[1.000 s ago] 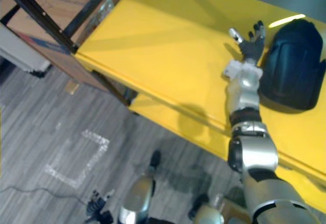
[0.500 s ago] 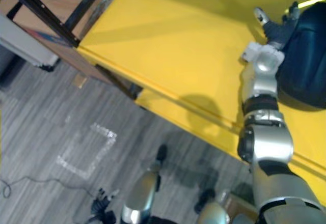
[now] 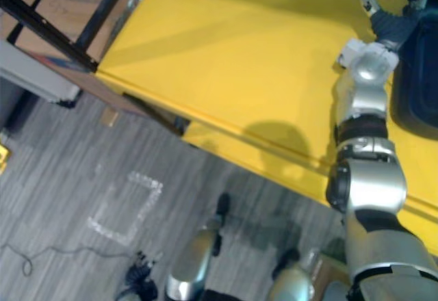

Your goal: Walk over and take plastic housings, then place them on the shelf

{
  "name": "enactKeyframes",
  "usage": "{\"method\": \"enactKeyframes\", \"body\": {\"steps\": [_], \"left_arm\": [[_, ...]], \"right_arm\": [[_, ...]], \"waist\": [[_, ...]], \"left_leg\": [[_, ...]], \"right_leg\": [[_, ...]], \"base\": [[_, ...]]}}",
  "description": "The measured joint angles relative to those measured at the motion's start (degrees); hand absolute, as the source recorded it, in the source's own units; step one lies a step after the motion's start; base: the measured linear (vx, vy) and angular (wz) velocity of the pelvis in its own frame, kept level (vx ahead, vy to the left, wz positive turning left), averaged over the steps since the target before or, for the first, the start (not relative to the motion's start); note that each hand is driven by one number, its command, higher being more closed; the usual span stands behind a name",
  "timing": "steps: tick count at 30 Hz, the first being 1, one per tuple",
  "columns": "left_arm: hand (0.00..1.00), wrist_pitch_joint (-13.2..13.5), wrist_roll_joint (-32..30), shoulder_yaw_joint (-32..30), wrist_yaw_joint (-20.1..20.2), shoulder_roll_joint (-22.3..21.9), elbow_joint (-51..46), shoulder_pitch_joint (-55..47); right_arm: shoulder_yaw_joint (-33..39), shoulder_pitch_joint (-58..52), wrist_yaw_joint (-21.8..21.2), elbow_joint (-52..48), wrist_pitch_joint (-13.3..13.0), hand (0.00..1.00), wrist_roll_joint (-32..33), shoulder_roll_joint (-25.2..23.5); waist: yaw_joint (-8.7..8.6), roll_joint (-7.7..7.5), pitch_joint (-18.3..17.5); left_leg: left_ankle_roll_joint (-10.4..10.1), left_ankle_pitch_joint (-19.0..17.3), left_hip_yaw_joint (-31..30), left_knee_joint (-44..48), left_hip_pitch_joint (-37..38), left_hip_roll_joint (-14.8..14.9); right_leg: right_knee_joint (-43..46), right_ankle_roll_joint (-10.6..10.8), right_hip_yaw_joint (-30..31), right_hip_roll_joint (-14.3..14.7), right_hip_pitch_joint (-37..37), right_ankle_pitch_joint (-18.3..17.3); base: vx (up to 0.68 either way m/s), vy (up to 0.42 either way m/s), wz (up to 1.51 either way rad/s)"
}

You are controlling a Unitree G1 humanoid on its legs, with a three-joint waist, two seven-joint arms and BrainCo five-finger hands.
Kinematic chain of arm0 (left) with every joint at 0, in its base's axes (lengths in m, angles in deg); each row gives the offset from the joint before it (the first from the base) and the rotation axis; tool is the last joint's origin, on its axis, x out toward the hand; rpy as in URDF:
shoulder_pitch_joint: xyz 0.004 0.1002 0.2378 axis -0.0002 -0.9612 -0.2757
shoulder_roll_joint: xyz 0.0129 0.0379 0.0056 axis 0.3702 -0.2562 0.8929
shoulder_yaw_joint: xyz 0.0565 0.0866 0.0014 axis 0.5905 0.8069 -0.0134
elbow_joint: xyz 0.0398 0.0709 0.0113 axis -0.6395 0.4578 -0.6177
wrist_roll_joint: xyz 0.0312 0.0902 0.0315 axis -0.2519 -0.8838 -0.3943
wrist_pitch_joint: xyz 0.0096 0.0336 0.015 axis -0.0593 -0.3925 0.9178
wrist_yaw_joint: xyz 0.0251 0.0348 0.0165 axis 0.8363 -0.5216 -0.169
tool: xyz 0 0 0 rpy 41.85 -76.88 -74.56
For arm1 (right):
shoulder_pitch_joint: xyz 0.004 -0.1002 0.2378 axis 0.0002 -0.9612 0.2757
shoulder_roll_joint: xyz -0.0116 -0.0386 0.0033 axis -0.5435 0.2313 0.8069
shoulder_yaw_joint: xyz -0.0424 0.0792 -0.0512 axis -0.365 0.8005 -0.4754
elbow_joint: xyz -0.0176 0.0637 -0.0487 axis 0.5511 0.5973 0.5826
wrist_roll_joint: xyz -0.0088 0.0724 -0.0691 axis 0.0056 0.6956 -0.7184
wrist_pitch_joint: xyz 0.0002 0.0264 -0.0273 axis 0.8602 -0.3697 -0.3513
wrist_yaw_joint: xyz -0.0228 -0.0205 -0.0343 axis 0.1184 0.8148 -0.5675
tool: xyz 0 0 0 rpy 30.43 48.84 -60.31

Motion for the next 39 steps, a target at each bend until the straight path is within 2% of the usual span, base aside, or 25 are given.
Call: {"method": "enactKeyframes", "body": {"steps": [13,21,26,39], "left_arm": [[0.00,0.0,0.0,0.3,0.7,0.0,0.0,0.0],[0.00,-0.3,1.7,0.7,1.1,0.0,-0.8,0.0],[0.00,-0.6,1.7,0.8,1.1,0.0,-2.0,0.0],[0.00,-1.0,1.7,0.9,1.5,0.4,-1.9,0.0]], "right_arm": [[0.0,0.0,5.1,0.2,0.7,0.00,0.0,1.3],[0.1,0.7,8.3,0.2,1.6,0.00,0.0,2.4],[0.1,0.8,9.8,0.2,2.6,0.00,0.0,2.7],[0.1,0.9,9.8,0.8,3.9,0.00,-1.6,3.7]], "waist": [[-0.19,0.06,0.0],[-0.24,1.19,-0.1],[-0.30,1.20,-0.1],[-1.01,1.21,-0.1]], "left_leg": [[0.0,0.1,0.3,-0.5,0.4,-0.4],[0.3,0.3,0.4,-0.6,0.5,-0.9],[0.4,0.4,0.4,-0.6,0.5,-1.0],[0.5,1.5,0.6,-2.5,1.4,-1.3]], "right_leg": [[0.2,0.1,0.2,-0.8,0.0,0.0],[0.6,0.2,0.3,-1.1,-0.2,0.0],[0.9,0.2,0.4,-1.6,-0.3,0.0],[1.2,0.4,0.7,-1.9,-0.5,0.1]], "base": [[0.00,-0.003,-0.01],[0.00,0.000,0.00],[0.00,0.000,0.00],[0.00,0.000,0.00]]}}
